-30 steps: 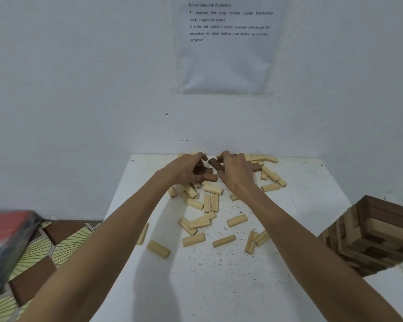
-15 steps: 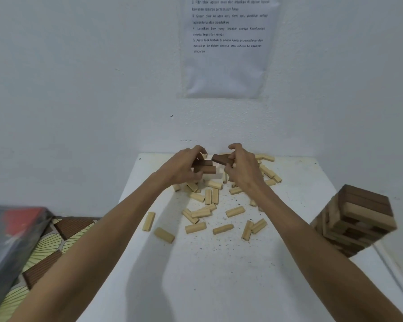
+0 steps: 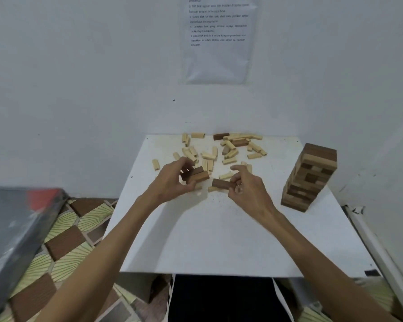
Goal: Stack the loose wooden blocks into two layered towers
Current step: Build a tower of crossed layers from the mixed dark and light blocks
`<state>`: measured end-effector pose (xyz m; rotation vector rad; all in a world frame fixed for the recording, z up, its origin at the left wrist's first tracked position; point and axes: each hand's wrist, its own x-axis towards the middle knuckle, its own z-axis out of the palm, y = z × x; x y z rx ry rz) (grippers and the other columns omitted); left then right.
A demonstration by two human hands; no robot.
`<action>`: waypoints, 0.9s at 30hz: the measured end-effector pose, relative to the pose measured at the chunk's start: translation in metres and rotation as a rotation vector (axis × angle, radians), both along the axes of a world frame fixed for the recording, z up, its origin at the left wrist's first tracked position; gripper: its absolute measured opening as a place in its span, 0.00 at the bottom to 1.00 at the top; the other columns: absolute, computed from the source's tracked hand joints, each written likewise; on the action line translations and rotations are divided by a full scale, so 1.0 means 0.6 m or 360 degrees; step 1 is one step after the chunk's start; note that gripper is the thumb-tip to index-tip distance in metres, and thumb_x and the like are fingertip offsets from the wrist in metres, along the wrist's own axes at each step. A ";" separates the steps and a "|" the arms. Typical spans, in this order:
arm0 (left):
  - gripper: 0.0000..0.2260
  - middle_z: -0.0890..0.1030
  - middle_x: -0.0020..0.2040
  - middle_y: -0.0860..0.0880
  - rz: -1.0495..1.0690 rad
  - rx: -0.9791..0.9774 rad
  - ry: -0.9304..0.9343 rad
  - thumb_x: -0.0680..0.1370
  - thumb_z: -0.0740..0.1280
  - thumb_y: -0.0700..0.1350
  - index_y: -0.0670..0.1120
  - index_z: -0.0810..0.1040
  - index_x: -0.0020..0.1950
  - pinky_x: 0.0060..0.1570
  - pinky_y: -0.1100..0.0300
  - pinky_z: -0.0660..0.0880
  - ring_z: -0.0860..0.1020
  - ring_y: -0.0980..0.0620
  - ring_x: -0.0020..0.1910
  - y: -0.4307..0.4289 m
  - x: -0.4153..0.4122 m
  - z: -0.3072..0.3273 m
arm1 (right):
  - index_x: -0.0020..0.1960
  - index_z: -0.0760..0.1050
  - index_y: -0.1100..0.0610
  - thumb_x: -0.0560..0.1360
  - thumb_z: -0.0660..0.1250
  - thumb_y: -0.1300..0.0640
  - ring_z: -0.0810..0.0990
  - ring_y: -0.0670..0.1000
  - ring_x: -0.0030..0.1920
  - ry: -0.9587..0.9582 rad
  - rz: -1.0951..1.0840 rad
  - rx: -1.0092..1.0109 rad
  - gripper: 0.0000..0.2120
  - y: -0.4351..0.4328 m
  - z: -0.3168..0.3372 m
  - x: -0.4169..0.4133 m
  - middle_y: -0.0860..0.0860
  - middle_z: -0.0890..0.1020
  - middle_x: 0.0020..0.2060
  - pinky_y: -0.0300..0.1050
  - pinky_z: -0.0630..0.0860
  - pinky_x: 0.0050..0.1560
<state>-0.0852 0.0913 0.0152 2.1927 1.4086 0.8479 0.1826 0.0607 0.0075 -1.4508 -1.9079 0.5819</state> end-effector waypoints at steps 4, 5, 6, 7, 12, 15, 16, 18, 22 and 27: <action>0.19 0.80 0.49 0.56 -0.0029 -0.0064 0.0103 0.72 0.76 0.48 0.51 0.74 0.60 0.52 0.55 0.77 0.78 0.55 0.48 -0.062 0.011 -0.035 | 0.71 0.69 0.55 0.75 0.72 0.63 0.78 0.45 0.50 -0.0025 0.0154 -0.0051 0.26 -0.073 -0.034 0.000 0.44 0.80 0.48 0.47 0.79 0.55; 0.18 0.79 0.48 0.56 -0.0051 -0.0090 0.0137 0.72 0.75 0.49 0.51 0.74 0.59 0.51 0.55 0.77 0.77 0.55 0.48 -0.074 0.014 -0.044 | 0.72 0.69 0.54 0.75 0.72 0.62 0.78 0.44 0.51 -0.0036 0.0166 -0.0080 0.26 -0.086 -0.044 0.000 0.43 0.80 0.48 0.47 0.79 0.56; 0.17 0.79 0.48 0.56 -0.0053 -0.0108 0.0170 0.72 0.75 0.50 0.52 0.74 0.58 0.51 0.55 0.77 0.77 0.55 0.47 -0.082 0.017 -0.052 | 0.72 0.69 0.53 0.76 0.71 0.61 0.78 0.44 0.51 -0.0050 0.0174 -0.0105 0.26 -0.098 -0.054 0.001 0.43 0.80 0.49 0.48 0.79 0.56; 0.17 0.79 0.49 0.56 -0.0041 -0.0121 0.0198 0.72 0.75 0.51 0.51 0.75 0.58 0.50 0.55 0.77 0.77 0.55 0.48 -0.087 0.020 -0.058 | 0.72 0.69 0.52 0.76 0.71 0.60 0.78 0.44 0.52 -0.0069 0.0183 -0.0121 0.26 -0.108 -0.062 0.001 0.42 0.80 0.49 0.48 0.79 0.57; 0.12 0.79 0.50 0.54 -0.0031 -0.0125 0.0249 0.75 0.73 0.51 0.49 0.79 0.56 0.50 0.59 0.74 0.76 0.53 0.51 -0.105 0.032 -0.082 | 0.72 0.67 0.48 0.78 0.69 0.57 0.75 0.45 0.57 -0.0153 0.0195 -0.0158 0.25 -0.129 -0.077 -0.001 0.40 0.78 0.52 0.45 0.74 0.61; 0.14 0.80 0.56 0.53 -0.0066 -0.0141 0.0190 0.74 0.73 0.52 0.49 0.81 0.58 0.57 0.56 0.74 0.75 0.52 0.56 -0.110 0.027 -0.088 | 0.73 0.66 0.48 0.78 0.68 0.56 0.73 0.45 0.56 -0.0213 0.0223 -0.0191 0.25 -0.119 -0.073 -0.003 0.41 0.78 0.52 0.45 0.74 0.60; 0.17 0.80 0.59 0.53 -0.0063 -0.0149 0.0189 0.74 0.72 0.55 0.49 0.81 0.60 0.61 0.56 0.73 0.75 0.51 0.59 -0.113 0.024 -0.090 | 0.73 0.66 0.48 0.78 0.69 0.56 0.73 0.45 0.55 -0.0216 0.0227 -0.0205 0.25 -0.116 -0.072 -0.003 0.41 0.78 0.52 0.46 0.75 0.59; 0.23 0.76 0.63 0.53 -0.0031 -0.0135 0.0220 0.73 0.68 0.61 0.51 0.81 0.63 0.64 0.55 0.70 0.72 0.51 0.63 -0.118 0.018 -0.093 | 0.73 0.67 0.48 0.78 0.70 0.56 0.73 0.46 0.55 -0.0188 0.0234 -0.0229 0.25 -0.110 -0.072 -0.004 0.41 0.78 0.52 0.46 0.75 0.58; 0.35 0.70 0.67 0.50 0.0106 -0.0136 0.0364 0.72 0.67 0.68 0.54 0.69 0.76 0.66 0.51 0.67 0.67 0.50 0.65 -0.134 0.021 -0.097 | 0.70 0.71 0.53 0.77 0.72 0.57 0.75 0.46 0.54 -0.0089 0.0199 -0.0194 0.24 -0.106 -0.072 -0.014 0.47 0.76 0.57 0.46 0.77 0.56; 0.37 0.72 0.58 0.51 0.0158 -0.0256 0.0656 0.69 0.58 0.71 0.51 0.71 0.72 0.54 0.56 0.71 0.73 0.50 0.57 -0.140 0.032 -0.075 | 0.70 0.73 0.55 0.76 0.73 0.51 0.73 0.51 0.59 -0.0241 0.0009 -0.0186 0.24 -0.090 -0.068 -0.023 0.47 0.75 0.53 0.47 0.74 0.54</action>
